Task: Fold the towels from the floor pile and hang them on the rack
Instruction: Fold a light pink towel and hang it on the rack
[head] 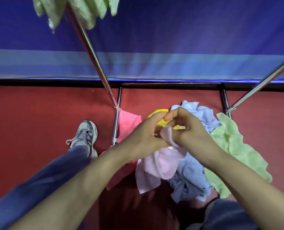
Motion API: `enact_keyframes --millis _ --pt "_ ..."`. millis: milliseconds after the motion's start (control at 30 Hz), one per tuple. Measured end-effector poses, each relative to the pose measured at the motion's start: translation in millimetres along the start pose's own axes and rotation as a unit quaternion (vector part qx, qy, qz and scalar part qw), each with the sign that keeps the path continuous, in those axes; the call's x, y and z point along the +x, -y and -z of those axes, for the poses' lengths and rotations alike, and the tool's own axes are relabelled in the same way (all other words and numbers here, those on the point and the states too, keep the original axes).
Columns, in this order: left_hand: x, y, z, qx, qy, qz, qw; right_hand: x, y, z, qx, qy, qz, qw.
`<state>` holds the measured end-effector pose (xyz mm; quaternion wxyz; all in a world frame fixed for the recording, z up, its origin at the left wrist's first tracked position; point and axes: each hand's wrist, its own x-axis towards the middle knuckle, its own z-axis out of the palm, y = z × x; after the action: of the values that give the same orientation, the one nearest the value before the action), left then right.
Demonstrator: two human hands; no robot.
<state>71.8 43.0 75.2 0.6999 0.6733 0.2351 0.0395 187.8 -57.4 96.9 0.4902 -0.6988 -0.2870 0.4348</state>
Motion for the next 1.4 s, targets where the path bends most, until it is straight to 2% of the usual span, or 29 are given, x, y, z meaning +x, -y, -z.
enact_keyframes --millis 100,200,233,333,433,500,567,633,733,800,900,967,1033,1100,1300,1400 --pt "2 1 -1 0.021 -0.088 -0.018 0.996 -2 3 -3 0.031 -0.037 -0.040 0.998" --pt "6 -4 1 -0.012 -0.188 -0.036 0.981 -7 19 -6 0.162 -0.003 -0.072 0.984" --pt "7 -4 3 -0.010 -0.212 -0.040 0.976 -8 19 -7 0.170 0.007 -0.067 0.983" --pt "10 -3 7 0.030 -0.249 -0.052 0.967 -7 14 -9 0.058 -0.010 -0.030 0.998" --pt "10 -3 7 0.106 -0.265 -0.075 0.955 -2 2 -5 -0.012 -0.037 -0.039 0.998" --pt "10 -10 13 0.081 -0.258 -0.073 0.960 2 -1 -1 -0.042 -0.060 -0.043 0.996" --pt "12 -17 20 0.014 -0.206 -0.066 0.976 6 -4 6 -0.049 -0.084 -0.016 0.995" --pt "12 -23 23 -0.024 -0.147 -0.061 0.987 10 -3 15 -0.032 -0.066 0.005 0.997" --pt "4 -21 16 0.036 -0.077 -0.056 0.995 1 8 26 -0.009 0.043 0.013 0.999" --pt "-5 -18 11 0.066 -0.077 -0.046 0.994 -11 12 28 0.006 0.092 0.005 0.996" --pt "-22 -29 10 0.117 -0.100 -0.024 0.988 -32 13 27 0.004 0.072 0.012 0.997" --pt "-33 -46 9 0.254 -0.072 -0.018 0.964 -49 9 25 -0.062 0.041 0.030 0.997" --pt "-47 -71 4 0.400 -0.020 -0.008 0.916 -70 5 19 -0.171 0.034 0.055 0.983" --pt "-61 -102 -4 0.498 0.010 -0.031 0.867 -92 4 15 -0.262 0.024 0.064 0.963" --pt "-116 -201 -15 0.627 -0.071 -0.102 0.769 -147 6 39 -0.406 -0.005 0.002 0.914" --pt "-147 -225 -4 0.673 -0.120 -0.101 0.723 -179 20 64 -0.431 -0.040 -0.012 0.901"
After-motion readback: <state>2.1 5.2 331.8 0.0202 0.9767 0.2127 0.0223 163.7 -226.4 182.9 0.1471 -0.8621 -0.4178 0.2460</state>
